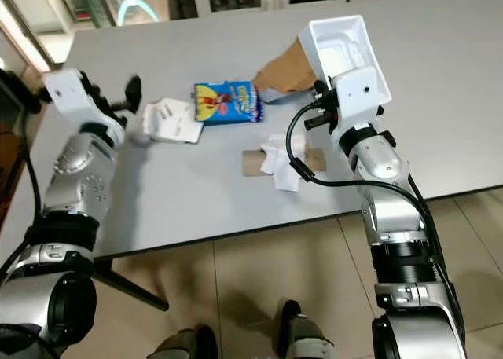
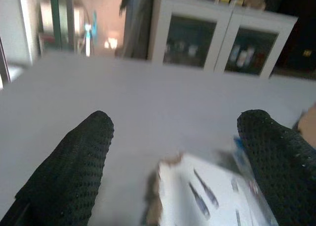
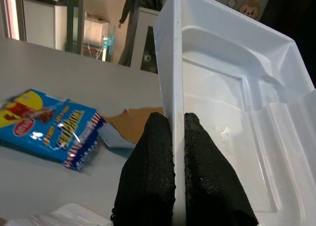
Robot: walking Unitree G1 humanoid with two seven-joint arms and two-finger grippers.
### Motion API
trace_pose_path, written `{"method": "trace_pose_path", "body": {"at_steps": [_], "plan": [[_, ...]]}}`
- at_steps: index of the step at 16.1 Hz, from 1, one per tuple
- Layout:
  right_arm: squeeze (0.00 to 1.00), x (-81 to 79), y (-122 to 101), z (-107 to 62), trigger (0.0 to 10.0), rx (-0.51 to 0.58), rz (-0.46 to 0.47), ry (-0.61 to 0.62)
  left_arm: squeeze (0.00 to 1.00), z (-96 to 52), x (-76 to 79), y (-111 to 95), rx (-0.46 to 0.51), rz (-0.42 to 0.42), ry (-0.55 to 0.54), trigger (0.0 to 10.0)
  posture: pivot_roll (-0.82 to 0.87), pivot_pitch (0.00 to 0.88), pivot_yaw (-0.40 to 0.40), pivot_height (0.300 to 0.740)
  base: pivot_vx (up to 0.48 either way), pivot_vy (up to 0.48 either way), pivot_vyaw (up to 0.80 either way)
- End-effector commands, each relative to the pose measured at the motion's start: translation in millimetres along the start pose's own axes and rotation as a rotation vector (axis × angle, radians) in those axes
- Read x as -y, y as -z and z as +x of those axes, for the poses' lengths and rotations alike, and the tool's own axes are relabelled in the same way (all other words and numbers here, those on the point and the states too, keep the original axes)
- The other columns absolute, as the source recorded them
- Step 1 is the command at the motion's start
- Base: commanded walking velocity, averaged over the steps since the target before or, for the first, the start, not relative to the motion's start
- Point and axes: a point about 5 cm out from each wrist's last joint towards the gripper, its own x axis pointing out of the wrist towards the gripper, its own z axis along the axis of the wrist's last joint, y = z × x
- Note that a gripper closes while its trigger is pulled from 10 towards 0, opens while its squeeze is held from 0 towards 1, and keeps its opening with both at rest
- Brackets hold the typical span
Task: Picking trash to rubbish bin
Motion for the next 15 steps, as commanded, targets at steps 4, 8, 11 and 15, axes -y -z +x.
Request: {"method": "trace_pose_path", "body": {"at_steps": [4,8,11,15], "plan": [[0.00,4.2,-4,-6.1,10.0,-0.002,-0.015,-0.007,0.00,-1.0,-11.9,17,-0.090,-0.040,-0.069,10.0,-0.20,0.232,0.039,0.740,0.000,0.000,0.00],[0.00,6.2,-4,-8.7,10.0,-0.012,-0.024,-0.009,0.00,-0.7,-23.1,24,-0.130,-0.065,-0.115,10.0,-0.21,0.239,0.036,0.740,0.000,0.000,0.00],[0.00,7.3,-7,-10.7,10.0,-0.015,-0.027,-0.007,0.00,-1.1,-25.0,29,-0.155,-0.085,-0.109,10.0,-0.22,0.245,0.037,0.740,0.000,0.000,0.00],[0.00,8.9,-8,-13.2,10.0,-0.020,-0.030,-0.002,0.00,-0.4,-21.5,32,-0.161,-0.088,-0.088,10.0,-0.23,0.253,0.040,0.740,0.000,0.000,0.00]]}}
